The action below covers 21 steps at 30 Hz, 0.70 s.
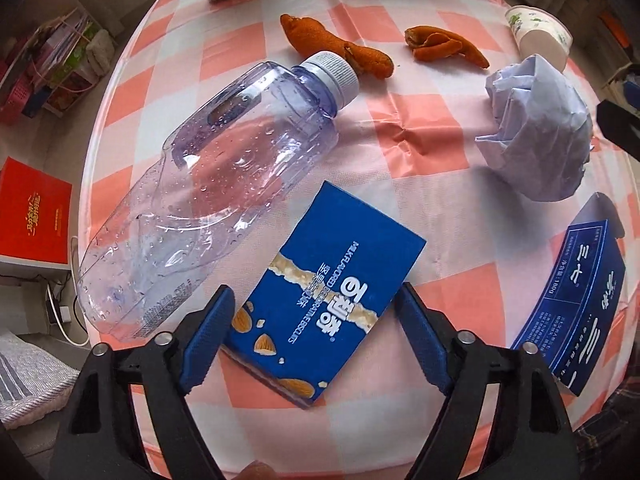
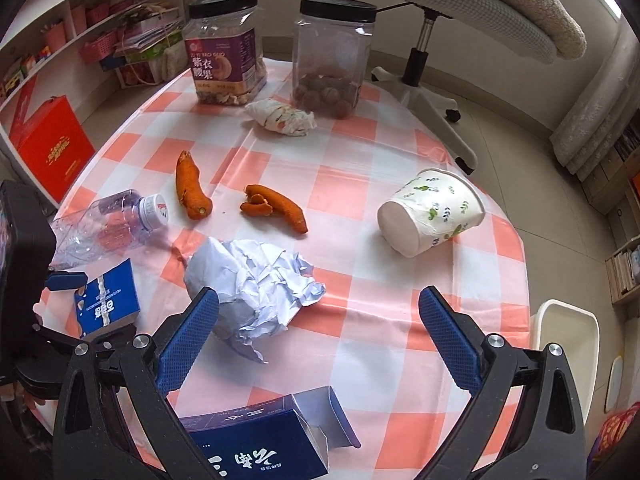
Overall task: Collect trash
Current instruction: 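Grasp the blue biscuit box with left tool while right tool grasps crumpled paper, then carry the crumpled paper to the bin and open the right tool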
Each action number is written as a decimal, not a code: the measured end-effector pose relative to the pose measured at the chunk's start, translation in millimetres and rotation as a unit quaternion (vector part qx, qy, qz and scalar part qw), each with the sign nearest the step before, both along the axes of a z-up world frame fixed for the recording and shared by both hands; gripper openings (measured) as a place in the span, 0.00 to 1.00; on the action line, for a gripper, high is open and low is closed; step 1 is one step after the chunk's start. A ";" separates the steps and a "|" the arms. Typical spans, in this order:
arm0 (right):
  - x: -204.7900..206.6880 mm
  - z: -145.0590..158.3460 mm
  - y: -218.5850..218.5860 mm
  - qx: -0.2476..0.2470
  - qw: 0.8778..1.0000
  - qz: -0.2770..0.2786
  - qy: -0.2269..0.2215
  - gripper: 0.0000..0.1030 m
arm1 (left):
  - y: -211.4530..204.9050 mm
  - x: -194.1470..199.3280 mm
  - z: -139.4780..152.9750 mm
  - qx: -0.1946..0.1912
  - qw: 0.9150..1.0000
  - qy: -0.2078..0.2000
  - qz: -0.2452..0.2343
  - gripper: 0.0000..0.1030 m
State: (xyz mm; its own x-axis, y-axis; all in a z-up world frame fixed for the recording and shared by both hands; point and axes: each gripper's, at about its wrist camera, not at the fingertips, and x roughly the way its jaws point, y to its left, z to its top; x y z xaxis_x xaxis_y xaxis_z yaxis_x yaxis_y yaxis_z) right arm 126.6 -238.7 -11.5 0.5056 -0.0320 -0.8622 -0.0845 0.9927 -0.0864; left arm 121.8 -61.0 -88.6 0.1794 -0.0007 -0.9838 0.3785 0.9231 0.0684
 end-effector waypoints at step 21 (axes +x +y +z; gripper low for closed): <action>21.2 -24.0 33.2 0.074 0.995 0.048 0.049 0.48 | 34.4 -44.2 91.3 -0.053 0.994 -0.083 0.057 0.58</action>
State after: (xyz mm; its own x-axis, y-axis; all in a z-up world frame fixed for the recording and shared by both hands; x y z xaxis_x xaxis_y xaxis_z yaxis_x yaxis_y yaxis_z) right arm 147.8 -205.5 -35.4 0.4144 0.1427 -0.8989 -0.1807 0.9809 0.0724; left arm 77.6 -26.6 2.7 0.3446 -0.0725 -0.9360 0.2633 0.9645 0.0223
